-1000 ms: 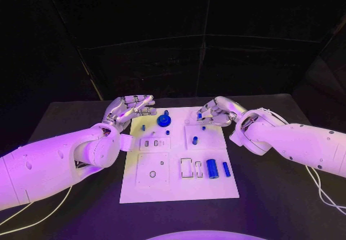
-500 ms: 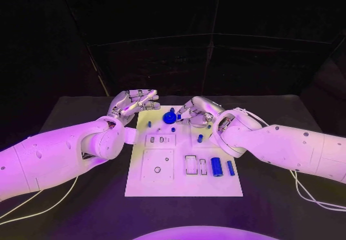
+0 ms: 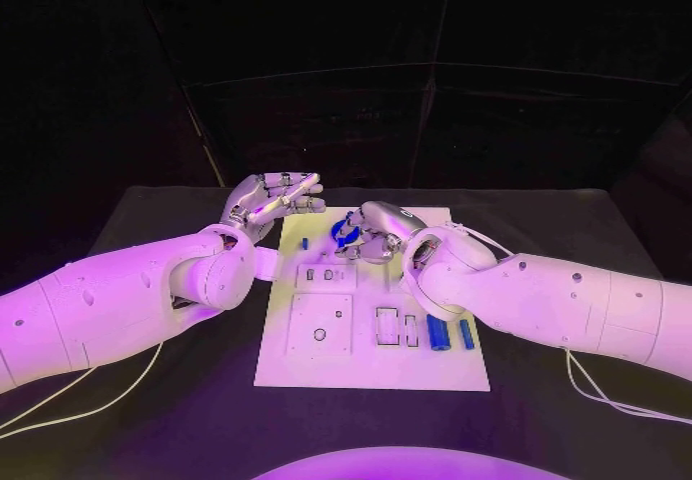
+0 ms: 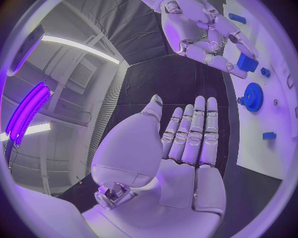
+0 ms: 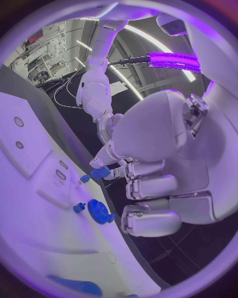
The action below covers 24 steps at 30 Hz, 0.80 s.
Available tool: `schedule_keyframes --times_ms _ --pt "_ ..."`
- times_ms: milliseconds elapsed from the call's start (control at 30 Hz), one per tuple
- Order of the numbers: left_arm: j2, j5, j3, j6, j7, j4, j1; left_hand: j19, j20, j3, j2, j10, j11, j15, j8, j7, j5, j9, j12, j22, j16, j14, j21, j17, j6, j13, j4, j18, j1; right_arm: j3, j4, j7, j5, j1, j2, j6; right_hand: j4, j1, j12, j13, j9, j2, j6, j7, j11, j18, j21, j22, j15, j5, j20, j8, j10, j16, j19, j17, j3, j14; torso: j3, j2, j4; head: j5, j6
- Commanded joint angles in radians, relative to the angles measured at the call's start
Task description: Assemble the parts on the task board
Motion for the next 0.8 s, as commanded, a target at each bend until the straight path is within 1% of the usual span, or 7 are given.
schedule_keyframes --times_ms 33,100,167,233,333,467,800 --pt "0.003 -0.005 0.001 0.007 0.008 0.0 0.002 0.0 0.001 -0.001 0.01 0.009 0.001 0.001 -0.006 0.007 0.003 0.0 0.002 -0.001 -0.004 0.009 -0.002 0.002 0.009 0.002 -0.002 0.014 0.001 -0.018 0.001 -0.034 -0.051 -0.004 0.004 0.022 -0.001 0.002 -0.003 0.138 0.007 0.009 0.027 -0.021 -0.006 -0.018 0.006 0.099 -0.008 0.002 -0.008 0.006 -0.002 0.005 0.015 0.263 0.005 0.102 0.0012 0.0 -0.0006 0.002 -0.003" --pt "0.003 -0.005 0.001 0.008 0.008 0.001 0.003 0.0 0.001 -0.001 0.01 0.01 0.001 0.001 -0.006 0.007 0.003 0.0 0.002 -0.001 -0.004 0.009 -0.002 0.002 0.01 0.002 -0.002 0.014 0.001 -0.029 -0.002 -0.037 -0.058 -0.008 0.009 0.022 -0.001 0.002 -0.003 0.138 0.007 0.009 0.027 -0.021 -0.006 -0.018 0.006 0.099 -0.008 0.002 -0.008 0.006 -0.002 0.005 0.015 0.263 0.005 0.102 0.0012 0.0 -0.0004 0.003 -0.003" --pt "0.004 -0.005 0.001 0.008 0.007 0.0 0.003 0.0 0.001 -0.001 0.01 0.012 0.001 0.001 -0.006 0.006 0.002 0.0 0.003 -0.001 -0.004 0.01 -0.002 0.002 0.011 0.002 -0.003 0.014 0.001 -0.036 -0.006 -0.04 -0.064 -0.014 0.014 0.018 -0.001 0.0 -0.004 0.138 0.007 0.008 0.026 -0.021 -0.006 -0.018 0.006 0.1 -0.008 0.002 -0.008 0.006 -0.002 0.005 0.015 0.263 0.006 0.102 0.0017 0.0 -0.002 0.007 -0.003" --pt "0.004 -0.005 0.001 0.009 0.007 0.0 0.003 0.0 0.001 -0.001 0.011 0.013 0.0 0.001 -0.006 0.006 0.003 0.0 0.003 -0.001 -0.004 0.011 -0.002 0.003 0.012 0.002 -0.003 0.014 0.001 -0.039 -0.01 -0.044 -0.068 -0.018 0.018 0.011 0.0 -0.001 -0.003 0.139 0.007 0.007 0.026 -0.021 -0.006 -0.018 0.006 0.099 -0.008 0.003 -0.008 0.006 -0.002 0.005 0.015 0.263 0.006 0.102 0.0021 0.0 -0.0018 0.008 0.001" --pt "0.006 -0.005 0.001 0.009 0.006 -0.001 0.003 0.0 0.001 -0.001 0.011 0.013 0.0 0.001 -0.006 0.006 0.003 0.0 0.003 -0.001 -0.004 0.011 -0.002 0.003 0.012 0.002 -0.003 0.014 0.001 -0.044 -0.021 -0.05 -0.07 -0.026 0.027 0.004 0.0 -0.002 -0.003 0.139 0.007 0.007 0.026 -0.021 -0.006 -0.018 0.006 0.099 -0.008 0.004 -0.008 0.006 -0.002 0.005 0.014 0.263 0.007 0.102 0.0025 0.0 -0.0004 0.01 0.0" --pt "0.006 -0.005 0.001 0.01 0.006 -0.002 0.003 0.001 0.001 -0.002 0.011 0.014 0.0 0.0 -0.006 0.006 0.003 0.0 0.003 -0.001 -0.004 0.011 -0.002 0.003 0.013 0.002 -0.003 0.014 0.001 -0.045 -0.03 -0.053 -0.07 -0.034 0.035 0.006 -0.001 -0.005 -0.003 0.14 0.007 0.004 0.027 -0.021 -0.006 -0.018 0.006 0.099 -0.008 0.007 -0.008 0.005 -0.001 0.005 0.015 0.263 0.008 0.102 0.0015 0.0 -0.0012 0.011 -0.003" --pt "0.007 -0.005 0.001 0.01 0.005 -0.003 0.003 0.001 0.001 -0.002 0.011 0.014 0.0 0.0 -0.006 0.006 0.003 0.0 0.003 -0.001 -0.004 0.011 -0.002 0.003 0.013 0.002 -0.003 0.014 0.001 -0.046 -0.041 -0.051 -0.071 -0.048 0.044 -0.005 0.0 -0.008 -0.003 0.14 0.007 0.001 0.026 -0.021 -0.006 -0.019 0.006 0.1 -0.008 0.007 -0.008 0.005 0.0 0.005 0.015 0.263 0.009 0.102 0.0017 0.0 -0.002 0.012 -0.007"
